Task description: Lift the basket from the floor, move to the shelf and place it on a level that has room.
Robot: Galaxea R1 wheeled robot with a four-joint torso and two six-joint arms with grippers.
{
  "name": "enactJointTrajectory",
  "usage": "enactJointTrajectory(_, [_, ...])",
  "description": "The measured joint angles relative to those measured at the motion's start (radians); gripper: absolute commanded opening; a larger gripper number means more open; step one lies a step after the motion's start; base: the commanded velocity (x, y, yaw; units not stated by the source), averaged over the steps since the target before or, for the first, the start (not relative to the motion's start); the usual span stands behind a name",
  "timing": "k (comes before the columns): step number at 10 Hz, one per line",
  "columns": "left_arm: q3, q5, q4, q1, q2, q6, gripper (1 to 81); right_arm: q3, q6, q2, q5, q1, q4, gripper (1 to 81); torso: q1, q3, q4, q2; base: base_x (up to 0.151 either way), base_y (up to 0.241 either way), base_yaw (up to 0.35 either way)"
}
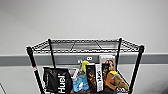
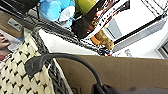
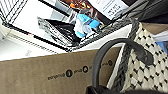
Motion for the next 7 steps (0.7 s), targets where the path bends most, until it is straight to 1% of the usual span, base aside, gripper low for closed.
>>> enactJointTrajectory(3, [0.043,0.014,-0.001,-0.051,-0.039,-0.004,1.0,0.063,0.009,-0.049,-0.006,0.074,0.003,1.0,0.000,0.000,0.000,0.000,0.000,0.000,0.000])
enactJointTrajectory(5, [0.087,0.020,-0.004,-0.106,-0.076,-0.008,1.0,0.106,0.014,-0.076,-0.017,0.128,0.011,1.0,0.000,0.000,0.000,0.000,0.000,0.000,0.000])
enactJointTrajectory(7, [0.109,0.030,-0.026,-0.150,-0.098,-0.009,1.0,0.145,0.017,-0.101,-0.028,0.184,0.037,1.0,0.000,0.000,0.000,0.000,0.000,0.000,0.000])
